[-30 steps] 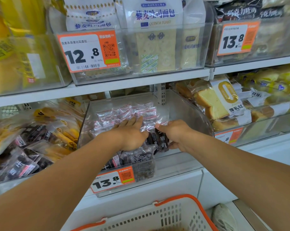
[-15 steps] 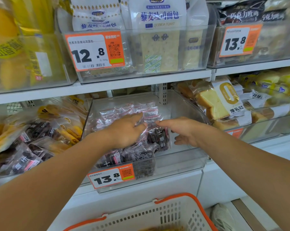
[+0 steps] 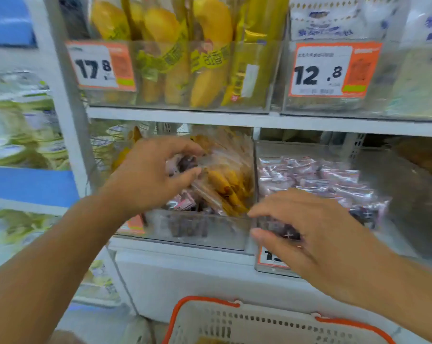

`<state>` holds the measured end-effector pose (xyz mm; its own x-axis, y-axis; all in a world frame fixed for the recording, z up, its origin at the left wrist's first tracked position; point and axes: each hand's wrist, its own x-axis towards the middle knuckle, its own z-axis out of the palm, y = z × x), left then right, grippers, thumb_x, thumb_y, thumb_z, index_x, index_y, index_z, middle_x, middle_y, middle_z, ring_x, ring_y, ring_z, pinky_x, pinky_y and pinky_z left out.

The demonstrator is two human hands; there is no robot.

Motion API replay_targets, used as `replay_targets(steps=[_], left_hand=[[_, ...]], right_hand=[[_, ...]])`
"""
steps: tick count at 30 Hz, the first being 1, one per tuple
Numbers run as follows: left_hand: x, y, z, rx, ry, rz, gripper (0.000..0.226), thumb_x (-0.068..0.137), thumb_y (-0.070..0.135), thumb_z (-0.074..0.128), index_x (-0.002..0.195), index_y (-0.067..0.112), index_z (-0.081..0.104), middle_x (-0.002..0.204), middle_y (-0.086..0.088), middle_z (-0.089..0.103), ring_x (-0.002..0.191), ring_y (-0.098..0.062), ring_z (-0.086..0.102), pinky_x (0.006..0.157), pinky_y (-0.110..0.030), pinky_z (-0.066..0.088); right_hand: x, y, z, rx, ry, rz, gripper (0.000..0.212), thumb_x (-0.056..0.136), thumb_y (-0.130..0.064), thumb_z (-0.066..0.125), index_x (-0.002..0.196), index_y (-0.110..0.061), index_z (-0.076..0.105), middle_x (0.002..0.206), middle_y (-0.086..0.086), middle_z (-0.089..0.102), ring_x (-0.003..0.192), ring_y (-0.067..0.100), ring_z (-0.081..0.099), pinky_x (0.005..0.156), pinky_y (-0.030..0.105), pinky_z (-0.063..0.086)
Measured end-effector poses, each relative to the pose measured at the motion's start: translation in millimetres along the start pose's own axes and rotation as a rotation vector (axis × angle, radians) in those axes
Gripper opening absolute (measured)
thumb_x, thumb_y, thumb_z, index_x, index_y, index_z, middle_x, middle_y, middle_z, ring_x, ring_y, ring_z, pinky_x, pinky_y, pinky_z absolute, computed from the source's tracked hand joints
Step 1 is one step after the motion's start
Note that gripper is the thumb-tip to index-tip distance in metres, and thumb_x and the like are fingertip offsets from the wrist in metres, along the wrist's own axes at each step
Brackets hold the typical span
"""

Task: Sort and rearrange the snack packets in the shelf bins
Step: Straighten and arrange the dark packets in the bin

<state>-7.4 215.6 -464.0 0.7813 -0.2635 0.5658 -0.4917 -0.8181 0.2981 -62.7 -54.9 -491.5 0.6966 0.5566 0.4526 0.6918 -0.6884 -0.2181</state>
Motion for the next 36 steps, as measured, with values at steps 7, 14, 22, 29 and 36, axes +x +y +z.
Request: replay_targets(steps=[7,14,22,29,36], left_hand=[[-35,-85,-13,0.138,-0.091,-0.450,0.046,0.077,0.048,0.080,0.114,0.023,0.069,0.108,0.003,0.069,0.093,-0.017,0.063,0.080,-0.031,0.051],[-27,-95,6,0.255,-0.131,-0.449,0.026,0.082,0.044,0.075,0.096,0.022,0.073,0.094,-0.001,0.070,0.089,-0.024,0.064,0.074,-0.036,0.056],[-17,-96,18,-0.035,-0.175,-0.134,0.072,0.061,0.040,0.092,0.123,0.025,0.057,0.120,0.008,0.057,0.109,-0.014,0.053,0.086,-0.031,0.045],[-18,-104,13,-0.018,-0.145,-0.247,0.027,0.073,0.028,0.087,0.081,0.041,0.065,0.079,0.012,0.069,0.076,-0.013,0.065,0.070,-0.034,0.055],[-27,-109,15,-0.021,-0.124,-0.278,0.016,0.084,0.031,0.078,0.086,0.022,0.066,0.074,0.004,0.064,0.071,-0.015,0.059,0.060,-0.028,0.044]], right_hand=[[139,-36,42,-0.150,-0.212,0.092,0.035,0.088,-0.048,0.070,0.106,-0.019,0.071,0.100,0.001,0.069,0.096,0.021,0.062,0.085,0.038,0.050],[208,-37,114,-0.071,-0.448,0.271,0.041,0.079,-0.040,0.083,0.066,-0.031,0.045,0.071,-0.007,0.053,0.068,0.011,0.050,0.056,0.026,0.035],[188,-27,91,0.506,-0.213,0.226,0.023,0.080,-0.011,0.082,0.077,0.008,0.070,0.066,0.002,0.064,0.061,0.005,0.058,0.061,0.017,0.048],[175,-10,88,0.089,-0.401,0.156,0.020,0.075,-0.019,0.088,0.093,-0.017,0.079,0.077,-0.013,0.071,0.073,0.003,0.065,0.069,0.022,0.051],[182,12,84,-0.289,-0.725,0.020,0.035,0.073,-0.047,0.085,0.101,-0.027,0.077,0.107,-0.010,0.070,0.099,0.015,0.063,0.086,0.037,0.054]])
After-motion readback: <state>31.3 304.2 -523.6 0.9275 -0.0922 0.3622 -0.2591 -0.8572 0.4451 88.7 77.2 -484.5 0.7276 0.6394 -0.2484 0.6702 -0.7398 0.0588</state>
